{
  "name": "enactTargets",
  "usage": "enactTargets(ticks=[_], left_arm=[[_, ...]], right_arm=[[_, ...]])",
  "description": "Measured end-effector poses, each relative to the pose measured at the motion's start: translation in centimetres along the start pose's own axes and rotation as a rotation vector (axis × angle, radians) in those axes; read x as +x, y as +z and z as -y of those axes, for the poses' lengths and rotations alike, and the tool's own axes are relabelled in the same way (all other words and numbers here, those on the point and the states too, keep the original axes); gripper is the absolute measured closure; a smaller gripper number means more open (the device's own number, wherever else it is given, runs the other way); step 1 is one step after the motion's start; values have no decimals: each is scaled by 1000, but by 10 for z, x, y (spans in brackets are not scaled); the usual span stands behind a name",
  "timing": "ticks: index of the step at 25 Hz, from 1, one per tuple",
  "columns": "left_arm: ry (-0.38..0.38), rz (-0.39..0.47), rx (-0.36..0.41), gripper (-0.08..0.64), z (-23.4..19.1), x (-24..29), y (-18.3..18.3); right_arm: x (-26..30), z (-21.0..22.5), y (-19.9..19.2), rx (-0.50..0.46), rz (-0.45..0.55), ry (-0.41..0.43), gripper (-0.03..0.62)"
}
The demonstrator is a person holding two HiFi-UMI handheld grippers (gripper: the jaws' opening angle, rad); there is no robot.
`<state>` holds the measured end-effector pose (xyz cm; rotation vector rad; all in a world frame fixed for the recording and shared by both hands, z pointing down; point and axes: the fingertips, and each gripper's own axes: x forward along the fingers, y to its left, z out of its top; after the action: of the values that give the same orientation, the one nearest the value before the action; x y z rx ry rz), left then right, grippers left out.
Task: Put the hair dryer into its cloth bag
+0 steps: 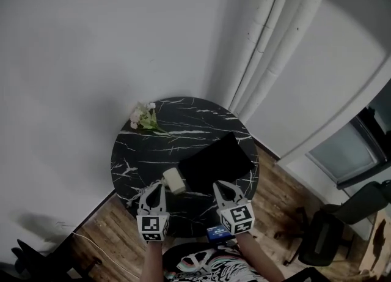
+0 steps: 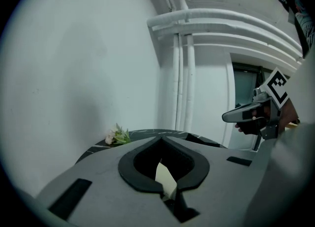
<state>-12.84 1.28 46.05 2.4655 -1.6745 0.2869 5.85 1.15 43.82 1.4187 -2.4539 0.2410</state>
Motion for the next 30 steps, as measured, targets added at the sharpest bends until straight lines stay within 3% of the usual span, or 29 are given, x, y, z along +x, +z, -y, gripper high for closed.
enactTargets(ticks=[8, 14, 30], left_arm=[[5, -57, -25, 548, -36, 13, -29], [-3, -88, -15, 546, -41, 24, -44], [-69, -200, 134, 546, -38, 51, -75]], right_arm=[[23, -8, -17, 14, -70, -5, 572], [32, -13, -34, 21, -117, 17, 572], [77, 2, -74, -9, -244, 66, 571]])
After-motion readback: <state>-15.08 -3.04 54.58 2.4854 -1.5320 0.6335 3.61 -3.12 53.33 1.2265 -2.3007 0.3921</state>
